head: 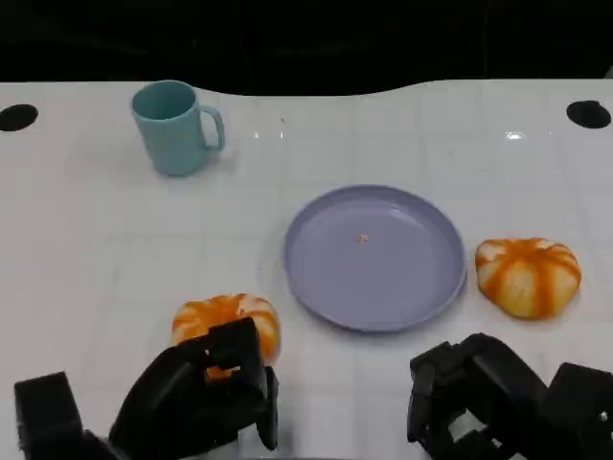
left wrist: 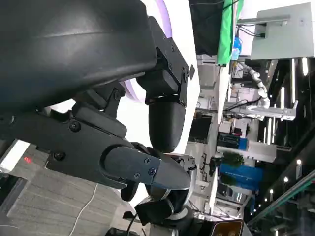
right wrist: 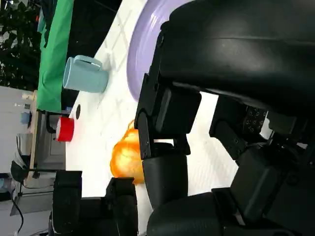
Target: Grasp the bread from the table and place it into the plate.
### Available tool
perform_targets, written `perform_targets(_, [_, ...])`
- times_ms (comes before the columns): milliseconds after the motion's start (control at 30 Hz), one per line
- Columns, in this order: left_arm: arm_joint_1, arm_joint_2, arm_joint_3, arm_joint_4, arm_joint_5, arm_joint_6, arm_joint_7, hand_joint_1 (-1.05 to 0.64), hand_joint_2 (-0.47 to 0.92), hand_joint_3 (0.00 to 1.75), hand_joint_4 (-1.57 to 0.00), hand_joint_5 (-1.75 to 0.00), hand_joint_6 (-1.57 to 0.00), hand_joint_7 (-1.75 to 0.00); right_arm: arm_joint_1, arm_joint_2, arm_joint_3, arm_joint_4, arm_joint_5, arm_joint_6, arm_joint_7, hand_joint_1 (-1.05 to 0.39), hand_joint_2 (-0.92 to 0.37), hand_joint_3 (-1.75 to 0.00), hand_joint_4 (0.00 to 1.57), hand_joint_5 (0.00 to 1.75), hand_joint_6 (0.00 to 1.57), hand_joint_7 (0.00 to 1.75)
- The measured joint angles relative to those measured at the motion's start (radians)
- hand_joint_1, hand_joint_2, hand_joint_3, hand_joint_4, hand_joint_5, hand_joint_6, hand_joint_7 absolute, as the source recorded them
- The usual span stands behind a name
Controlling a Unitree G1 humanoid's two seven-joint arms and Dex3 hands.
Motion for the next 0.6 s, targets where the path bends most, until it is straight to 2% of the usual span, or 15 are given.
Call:
perform_targets(200, [0.000,0.000,0.001,0.000,0.002,-0.001,0.006,-0.66,0.92,0.09,-0.80,-1.75,-0.61,-1.74,-0.002,0.003,0.000,0.001,0.001,0.000,0.002,-1.05,-0.08,-1.37,1.56,1.29,1.57,1.07])
perform_targets(267, [0.000,0.000,0.001,-0.003,0.005,-0.001,0.012,-0.67,0.92,0.13,-0.77,-1.75,-0.60,-1.68,-0.002,0.003,0.000,0.001,0.000,0.000,0.002,-1.05,-0.08,-1.37,1.56,1.29,1.57,1.07])
perform_targets(467, [0.000,0.030,-0.002,-0.064,0.084,-0.001,0.066,-0.65,0.92,0.21,-0.64,-1.75,-0.57,-1.42,-0.001,0.003,0.002,-0.002,0.000,0.000,0.000,-1.05,-0.08,-1.38,1.55,1.29,1.57,1.07])
perform_targets(533, [0.001,0.047,-0.002,-0.089,0.115,-0.006,0.085,-0.68,0.92,0.23,-0.56,-1.75,-0.56,-1.29,-0.001,0.003,0.002,-0.004,-0.003,0.000,-0.003,-1.05,-0.08,-1.38,1.55,1.29,1.57,1.08])
perform_targets(600, [0.000,0.066,-0.003,-0.111,0.151,-0.021,0.097,-0.71,0.92,0.24,-0.51,-1.57,-0.56,-1.01,0.001,0.003,0.004,-0.011,-0.013,0.001,-0.009,-1.05,-0.08,-1.38,1.54,1.29,1.57,1.08])
